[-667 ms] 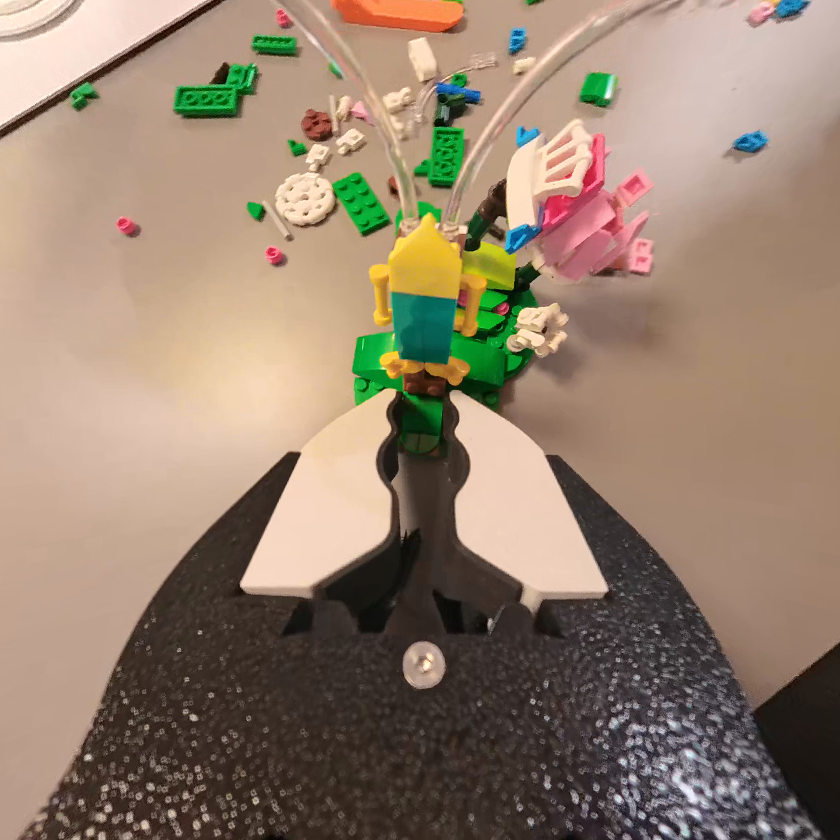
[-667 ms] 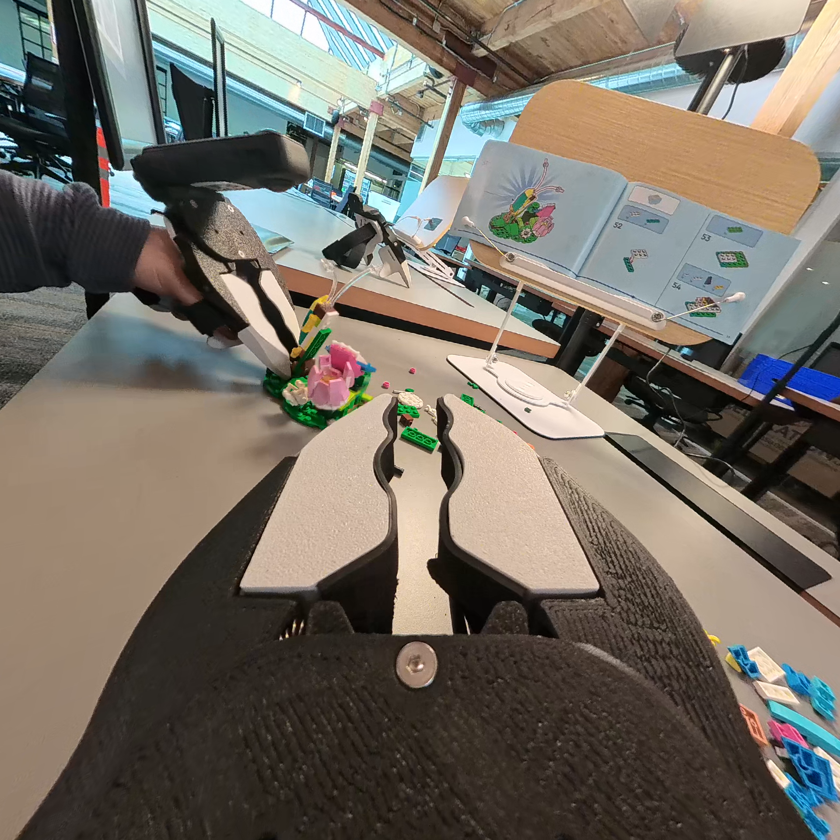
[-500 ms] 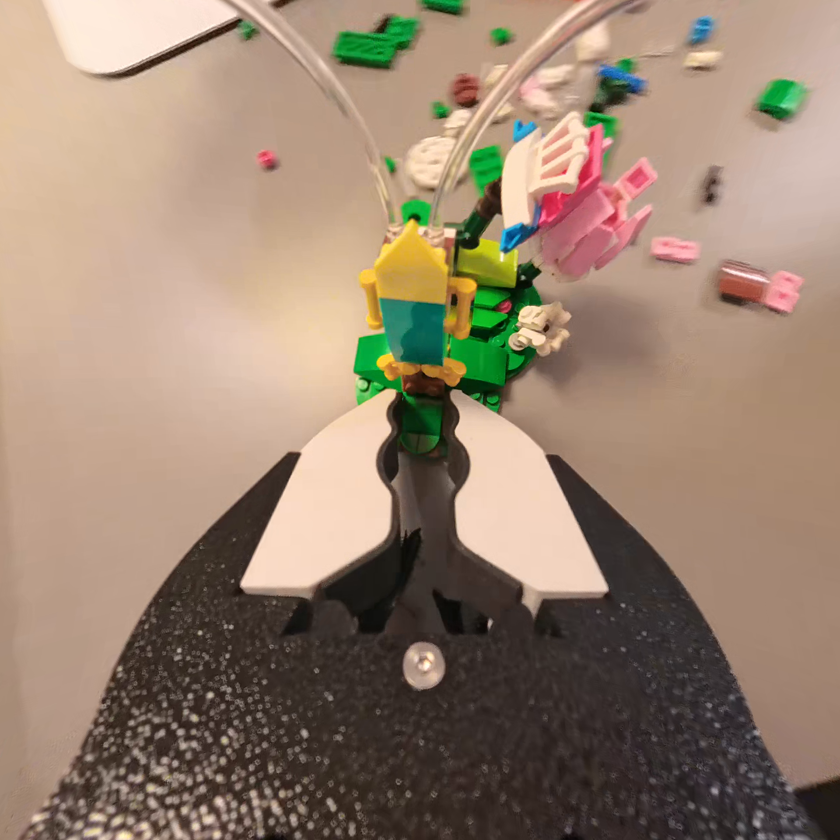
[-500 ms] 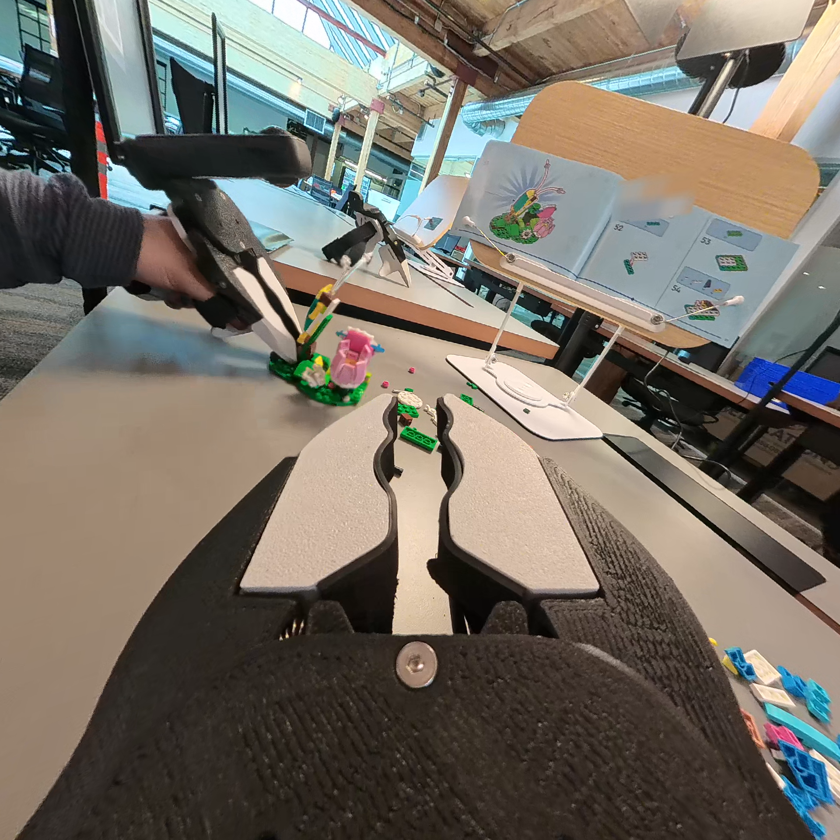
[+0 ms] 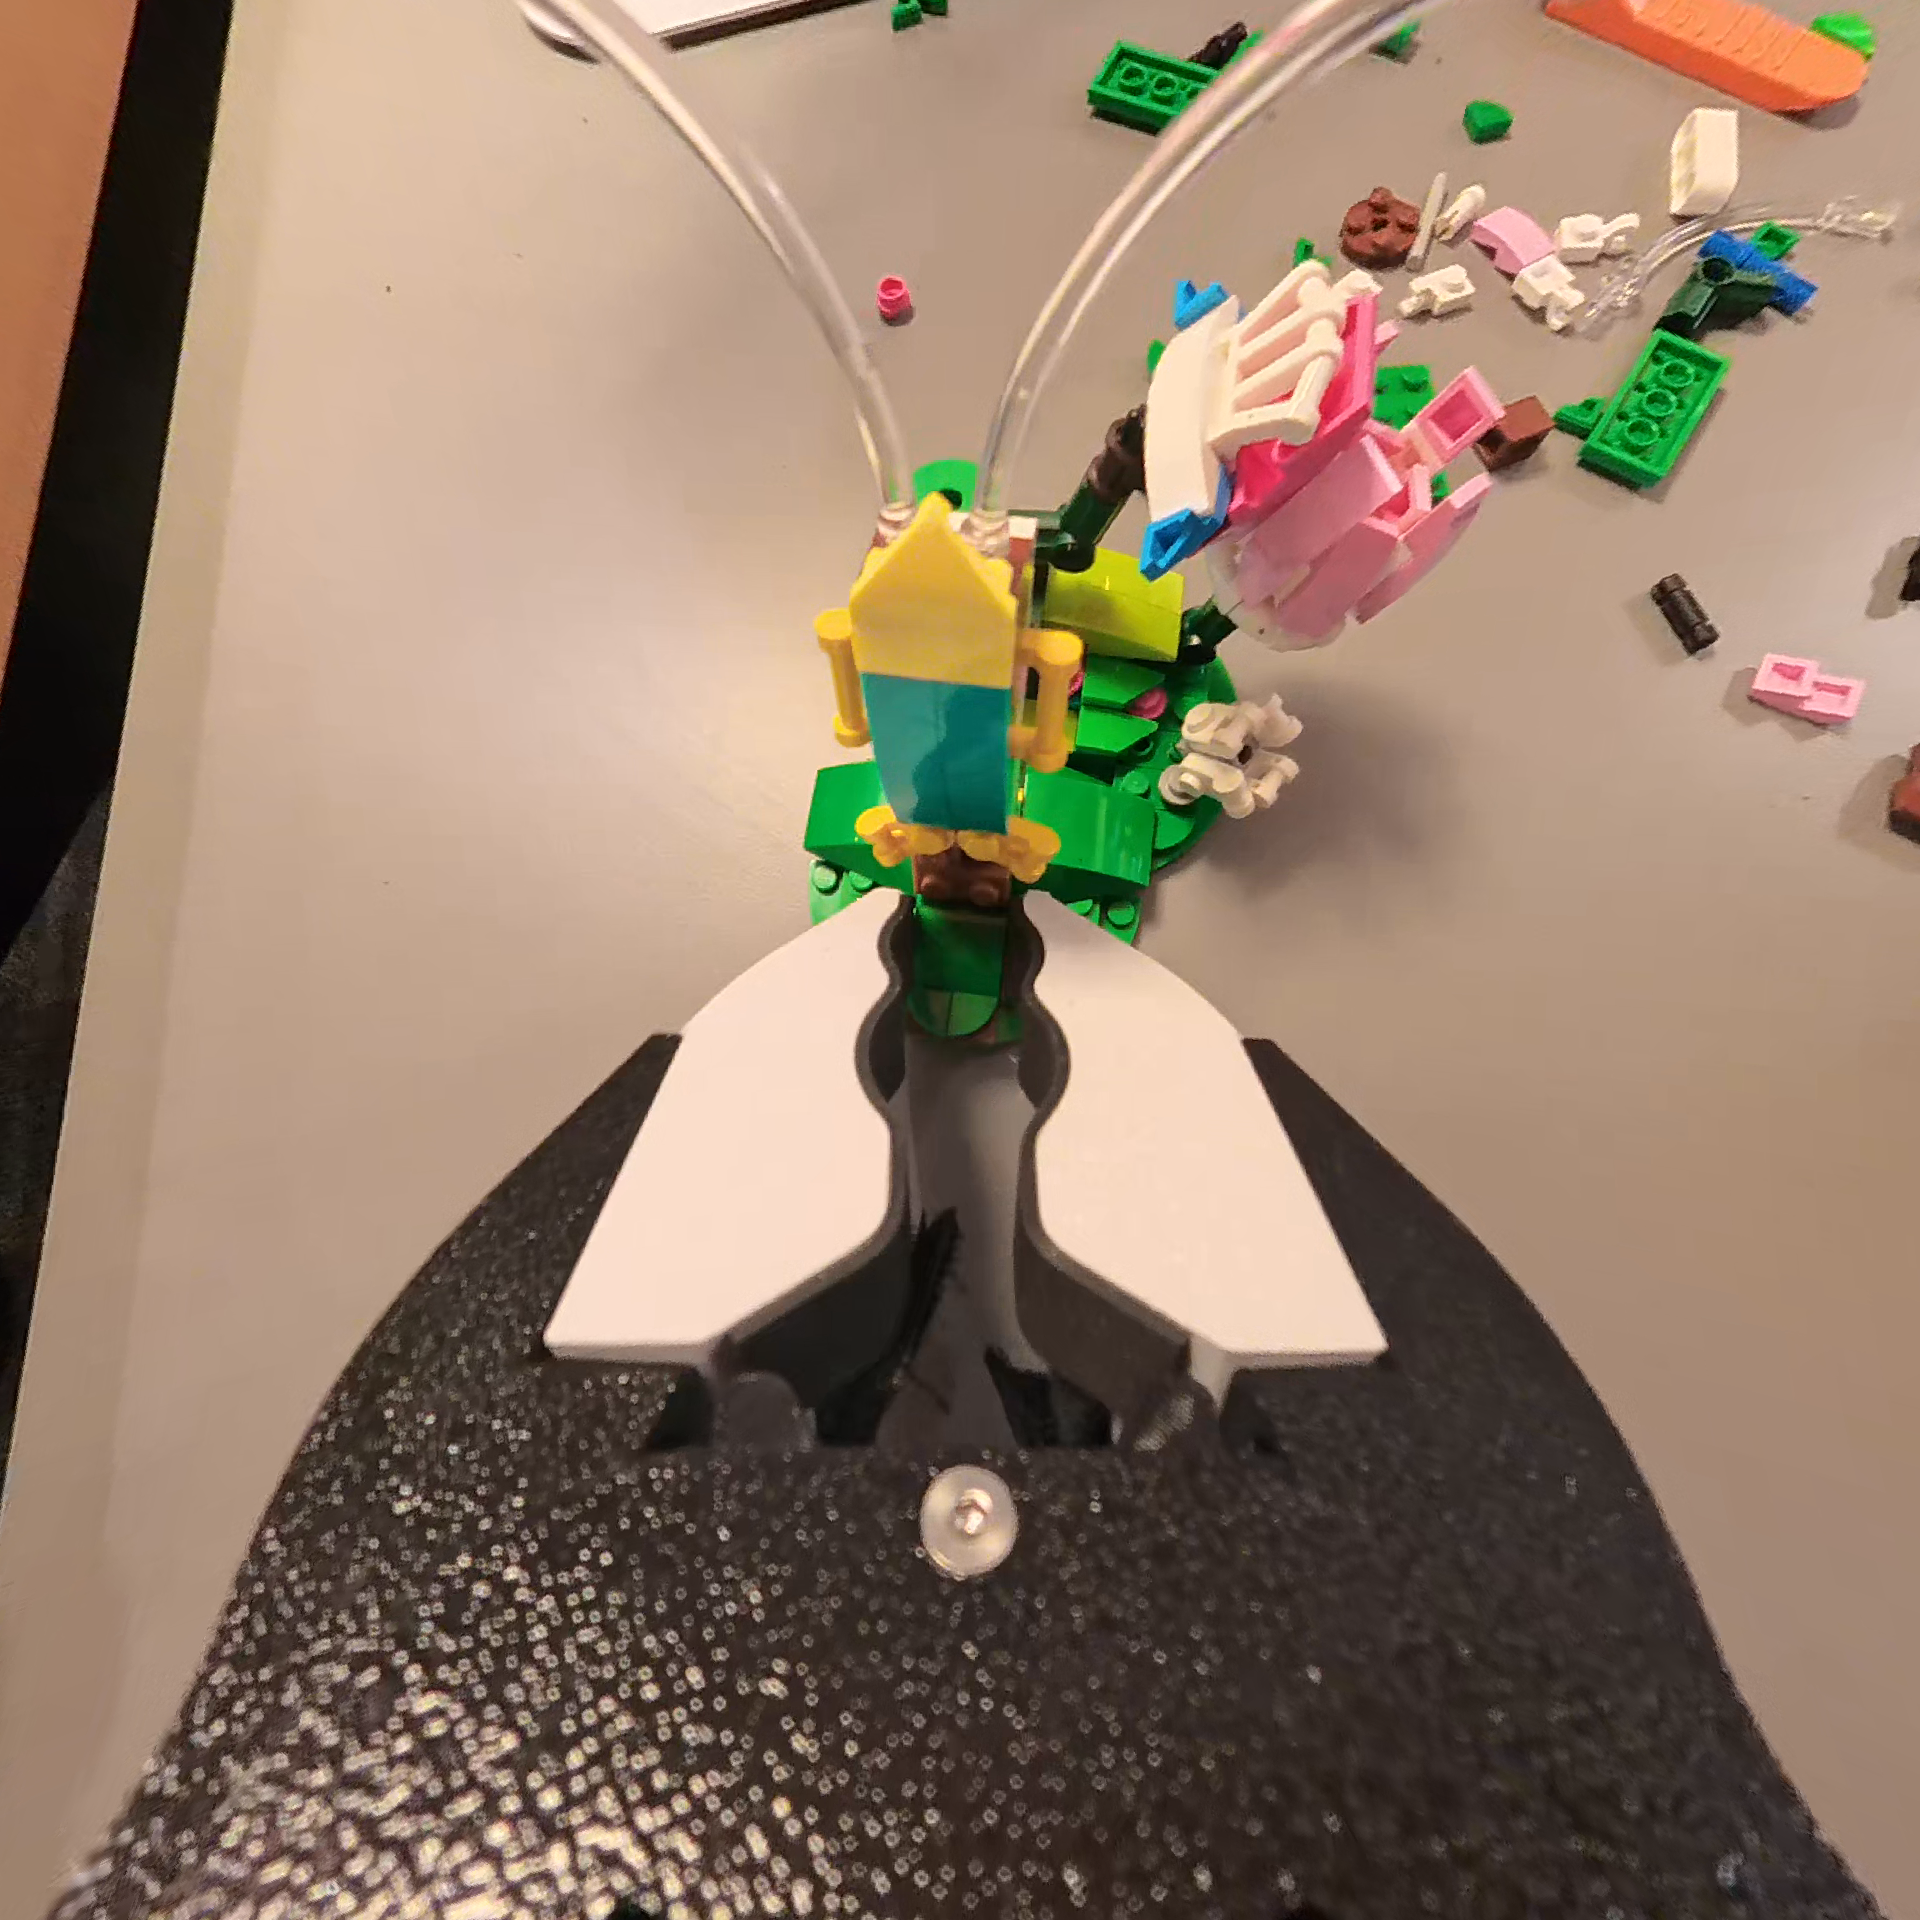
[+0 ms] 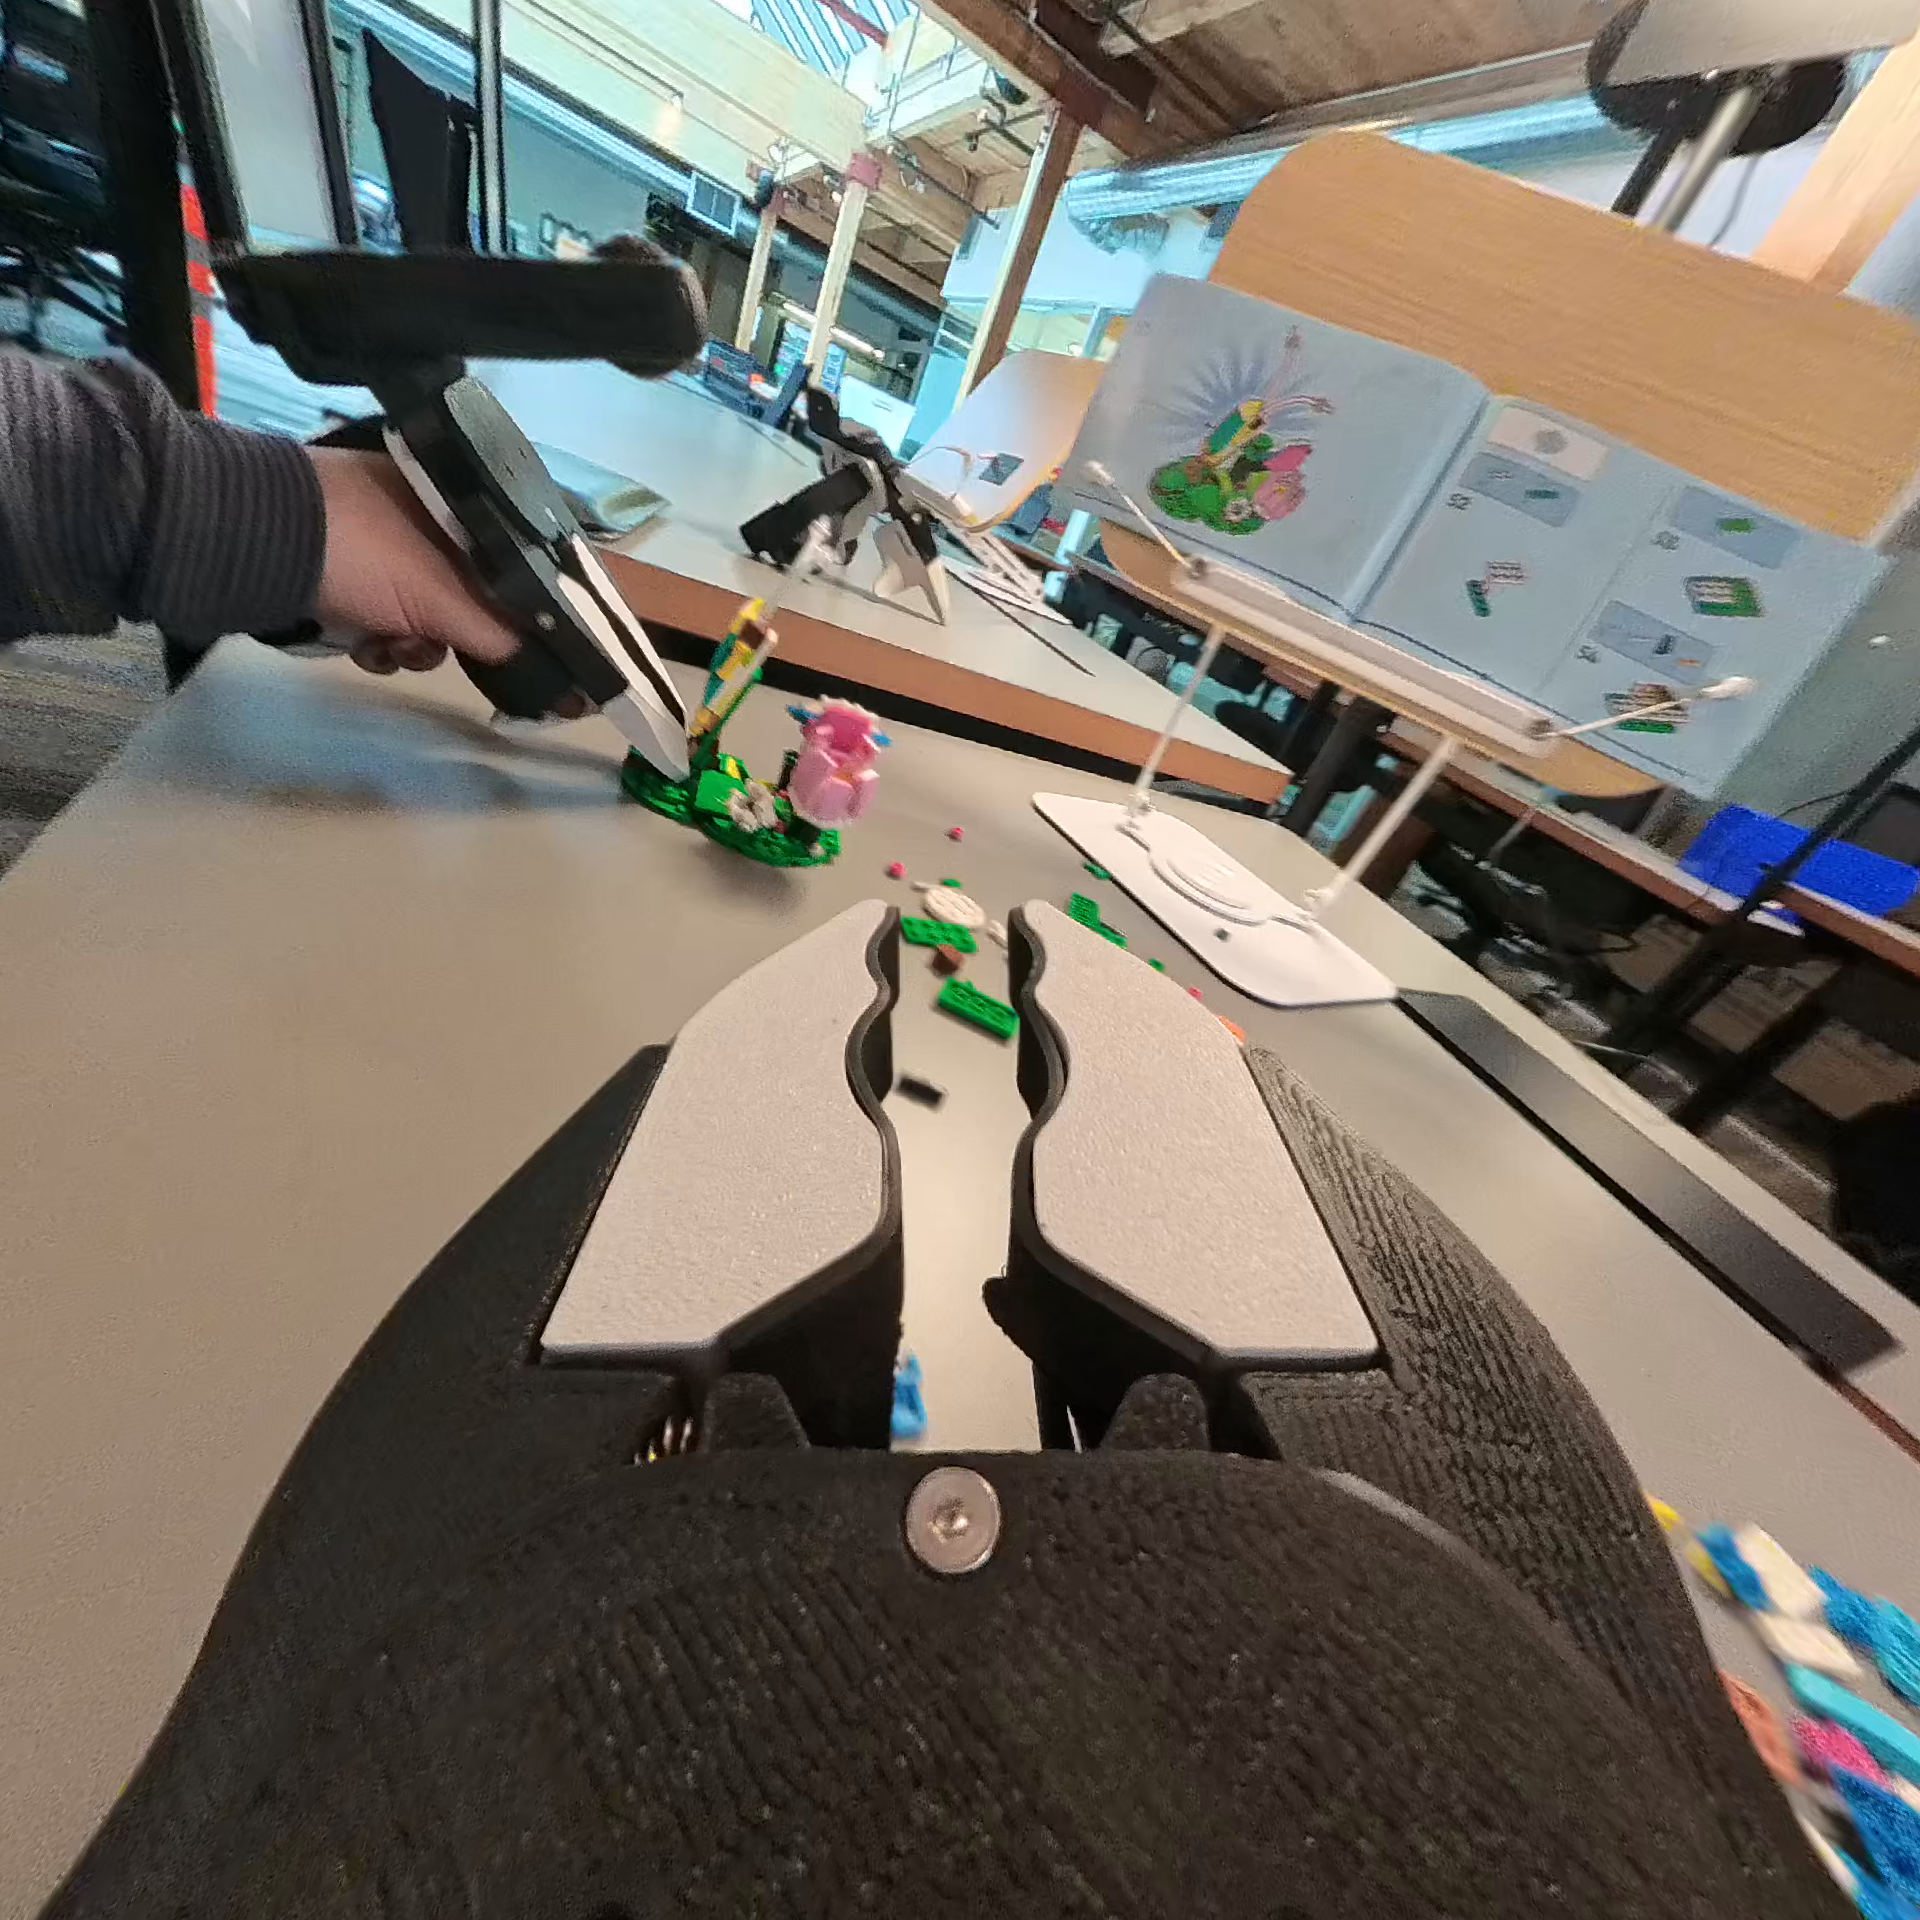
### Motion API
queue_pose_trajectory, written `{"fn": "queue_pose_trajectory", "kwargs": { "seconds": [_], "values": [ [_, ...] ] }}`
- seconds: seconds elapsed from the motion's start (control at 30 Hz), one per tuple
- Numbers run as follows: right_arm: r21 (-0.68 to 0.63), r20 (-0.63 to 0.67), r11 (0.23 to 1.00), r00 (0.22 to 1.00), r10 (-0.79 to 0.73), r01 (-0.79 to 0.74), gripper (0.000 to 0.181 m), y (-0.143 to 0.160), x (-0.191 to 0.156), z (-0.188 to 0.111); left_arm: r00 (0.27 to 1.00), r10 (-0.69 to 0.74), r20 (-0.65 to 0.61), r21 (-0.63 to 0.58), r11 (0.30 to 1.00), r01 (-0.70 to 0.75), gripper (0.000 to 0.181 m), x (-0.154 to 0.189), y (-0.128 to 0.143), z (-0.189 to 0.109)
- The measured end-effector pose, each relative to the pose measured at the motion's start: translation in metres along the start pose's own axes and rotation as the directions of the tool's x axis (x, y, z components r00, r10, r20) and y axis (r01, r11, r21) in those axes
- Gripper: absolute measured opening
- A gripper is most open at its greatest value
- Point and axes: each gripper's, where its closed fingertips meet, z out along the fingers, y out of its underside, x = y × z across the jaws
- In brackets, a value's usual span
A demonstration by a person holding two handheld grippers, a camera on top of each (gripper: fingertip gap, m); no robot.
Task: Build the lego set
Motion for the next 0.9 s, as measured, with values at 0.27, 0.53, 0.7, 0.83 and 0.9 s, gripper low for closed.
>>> {"fn": "queue_pose_trajectory", "kwargs": {
  "seconds": [0.27, 0.53, 0.7, 0.83, 0.9],
  "values": [
    [-0.030, 0.034, 0.984, 0.984, 0.174, -0.173, 0.019, -0.027, -0.037, 0.112, 0.990, -0.071, 0.121, 0.025, 0.997, 0.069, 0.017, 0.004, -0.002, 0.001],
    [-0.084, -0.064, 0.968, 0.971, 0.232, -0.237, 0.019, -0.022, -0.031, 0.171, 0.991, -0.093, 0.098, 0.066, 0.994, 0.087, 0.017, 0.005, -0.002, 0.001],
    [-0.084, -0.004, 0.956, 0.959, 0.282, -0.282, 0.010, -0.028, -0.039, 0.178, 0.991, -0.093, 0.098, 0.077, 0.993, 0.086, 0.016, 0.005, -0.002, 0.001],
    [-0.089, 0.001, 0.957, 0.961, 0.278, -0.276, 0.010, -0.029, -0.045, 0.181, 0.991, -0.092, 0.102, 0.077, 0.993, 0.084, 0.017, 0.005, -0.002, 0.001],
    [-0.091, 0.006, 0.954, 0.958, 0.287, -0.285, 0.010, -0.029, -0.046, 0.182, 0.990, -0.093, 0.103, 0.078, 0.993, 0.085, 0.017, 0.005, -0.002, 0.001]
  ]
}}
